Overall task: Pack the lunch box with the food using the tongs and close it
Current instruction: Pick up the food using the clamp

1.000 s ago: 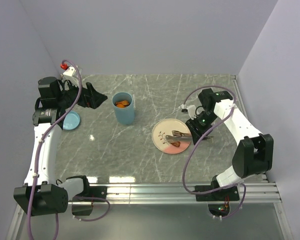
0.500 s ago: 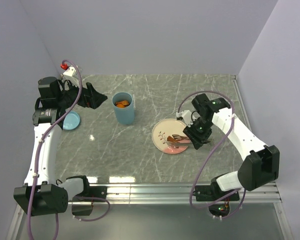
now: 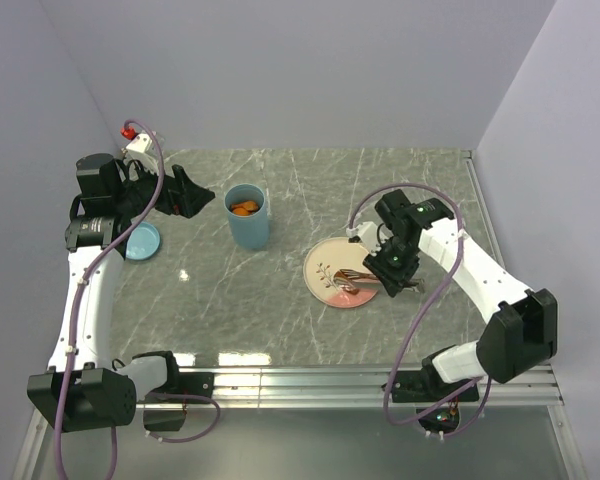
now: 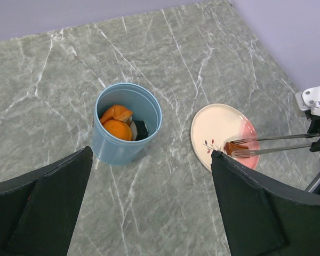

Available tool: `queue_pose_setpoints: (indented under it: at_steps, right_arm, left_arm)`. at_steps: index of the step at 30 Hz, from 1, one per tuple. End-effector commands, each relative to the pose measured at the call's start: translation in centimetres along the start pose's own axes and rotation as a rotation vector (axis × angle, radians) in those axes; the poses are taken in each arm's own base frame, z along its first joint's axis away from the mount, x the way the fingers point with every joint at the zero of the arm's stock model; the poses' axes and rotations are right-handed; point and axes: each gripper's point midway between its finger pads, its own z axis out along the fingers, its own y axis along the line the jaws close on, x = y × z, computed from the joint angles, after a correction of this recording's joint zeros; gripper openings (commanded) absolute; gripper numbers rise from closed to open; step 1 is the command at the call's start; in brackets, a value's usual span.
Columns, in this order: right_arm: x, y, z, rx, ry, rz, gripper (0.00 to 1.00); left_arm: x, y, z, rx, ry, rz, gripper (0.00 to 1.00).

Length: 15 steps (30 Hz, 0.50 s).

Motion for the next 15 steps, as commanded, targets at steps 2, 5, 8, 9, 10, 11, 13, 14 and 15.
queue_pose_setpoints:
  at_steps: [2, 5, 8, 9, 10, 11, 13, 14, 15]
  right_arm:
    - [-1.6, 0.2, -1.4, -0.003, -0.057, 0.001, 0.28]
    - [-2.8, 0.7, -3.1, -0.023, -0.126, -0.009, 0.24]
    - [-4.5, 1.3, -5.3, -0.045, -0.223, -0.032, 0.22]
    - [-5.5, 1.3, -6.5, -0.037, -0.269, -0.044, 0.22]
    - [-6.1, 1.4, -7.0, -0.04, -0.293, -0.054, 0.22]
    - [-6.7, 1.6, -7.6, -0.049, -0.322, -0.061, 0.21]
    - [-8.5, 1.3, -9.1, -0.033, -0.395, -0.08, 0.2]
    - [-9.4, 1.4, -9.8, -0.041, -0.429, -0.089, 0.2]
    - [-10.9, 1.1, -11.4, -0.019, -0.494, -0.097, 0.2]
  left_arm:
    - [-1.4, -0.4, -0.5, -0.009, -0.039, 0.037, 0.99]
    - [-1.5, -0.3, -0.5, -0.009, -0.039, 0.035, 0.99]
    - [-1.6, -0.3, -0.5, -0.005, -0.042, 0.035, 0.99]
    - [-1.7, -0.3, -0.4, -0.005, -0.045, 0.033, 0.99]
    - [-1.7, -0.3, -0.4, -0.007, -0.046, 0.032, 0.99]
    - [-1.8, -0.2, -0.3, -0.005, -0.044, 0.028, 0.99]
    - [-2.0, -0.2, -0.3, -0.005, -0.048, 0.028, 0.99]
    - [-2.1, -0.2, -0.2, -0.006, -0.049, 0.025, 0.99]
    - [-2.2, -0.2, -0.2, -0.006, -0.053, 0.027, 0.99]
